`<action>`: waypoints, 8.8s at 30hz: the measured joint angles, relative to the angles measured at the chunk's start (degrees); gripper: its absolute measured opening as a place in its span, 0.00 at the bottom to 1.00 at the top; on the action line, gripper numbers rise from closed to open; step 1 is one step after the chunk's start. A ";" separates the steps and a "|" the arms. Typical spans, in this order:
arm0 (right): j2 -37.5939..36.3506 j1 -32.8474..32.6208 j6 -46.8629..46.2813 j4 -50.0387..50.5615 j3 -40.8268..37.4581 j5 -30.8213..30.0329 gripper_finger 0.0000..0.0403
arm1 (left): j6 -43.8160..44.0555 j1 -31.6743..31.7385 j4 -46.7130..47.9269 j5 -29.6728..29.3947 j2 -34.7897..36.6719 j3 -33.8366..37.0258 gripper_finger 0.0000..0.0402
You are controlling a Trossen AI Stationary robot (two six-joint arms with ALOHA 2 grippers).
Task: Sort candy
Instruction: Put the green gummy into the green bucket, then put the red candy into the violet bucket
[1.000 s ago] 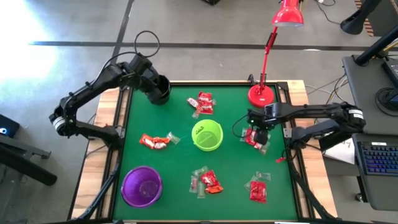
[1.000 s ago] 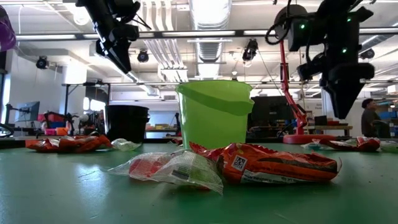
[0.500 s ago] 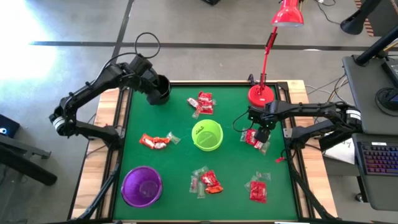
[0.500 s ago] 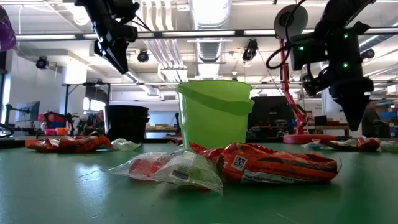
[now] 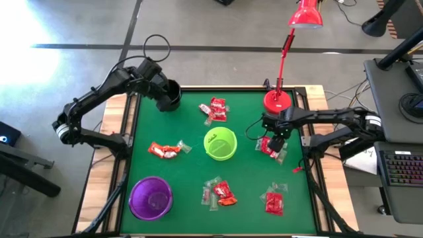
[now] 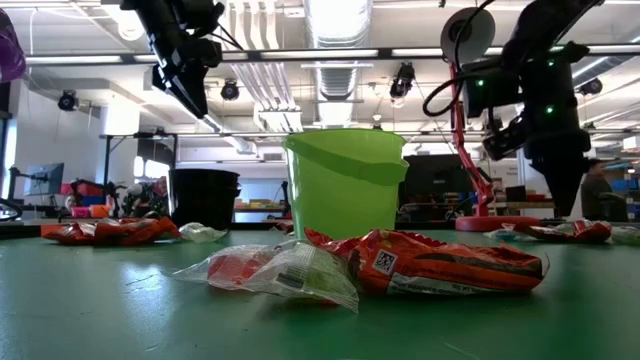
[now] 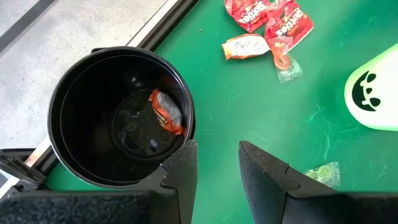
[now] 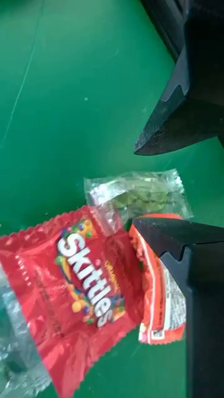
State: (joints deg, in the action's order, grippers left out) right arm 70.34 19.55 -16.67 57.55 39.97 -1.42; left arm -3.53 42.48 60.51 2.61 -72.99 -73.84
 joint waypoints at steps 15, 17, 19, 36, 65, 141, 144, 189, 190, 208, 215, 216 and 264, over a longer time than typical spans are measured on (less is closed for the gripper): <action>7.97 0.00 -0.04 -2.40 0.00 0.60 0.40 | -0.39 0.00 0.00 0.02 0.00 0.00 0.25; 9.17 0.00 -0.25 -3.59 0.00 0.60 0.38 | -0.42 0.00 0.01 0.02 0.00 0.00 0.25; 10.52 0.00 -0.26 -4.19 0.07 1.18 0.35 | -0.44 0.00 0.02 0.02 0.00 0.00 0.25; 9.30 0.00 -2.86 -4.01 -0.17 0.98 0.04 | -0.42 0.00 0.17 0.02 0.00 0.00 0.25; 0.34 -0.15 -6.98 -11.68 19.75 0.39 0.02 | -0.66 -0.02 0.94 0.06 0.00 0.00 0.25; 24.92 -2.10 11.09 -13.74 46.97 -9.19 0.39 | -1.31 -0.04 -0.57 -11.95 0.00 0.04 0.25; 24.92 0.54 10.54 -13.99 46.97 -9.21 0.39 | -1.23 0.02 -2.00 -15.81 0.00 0.04 0.25; 25.22 12.29 12.79 -31.74 46.93 -9.20 0.39 | -0.89 5.42 -8.50 -24.61 -7.06 -0.43 0.25; 25.35 12.37 12.79 -31.77 46.93 -9.26 0.39 | -0.96 5.42 -8.50 -24.64 -7.08 -0.58 0.25; 29.19 13.15 12.42 -44.12 46.93 -9.15 0.39 | -6.45 9.71 -11.45 -29.07 -7.23 -2.38 0.25; 27.45 13.67 10.72 -46.20 46.93 -9.41 0.39 | -7.37 9.92 -9.22 -27.86 -7.24 -5.46 0.25; 27.07 13.92 9.63 -46.23 46.93 -9.53 0.39 | -7.32 9.92 -8.94 -27.21 -7.29 -6.39 0.25; 21.58 14.12 20.86 -35.90 46.93 -6.10 0.45 | -6.38 9.73 5.16 -20.58 -8.15 -18.03 0.25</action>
State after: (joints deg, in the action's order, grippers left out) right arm 91.92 33.67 4.19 21.64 86.89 -7.52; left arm -9.91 52.21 65.67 -17.97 -81.14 -91.88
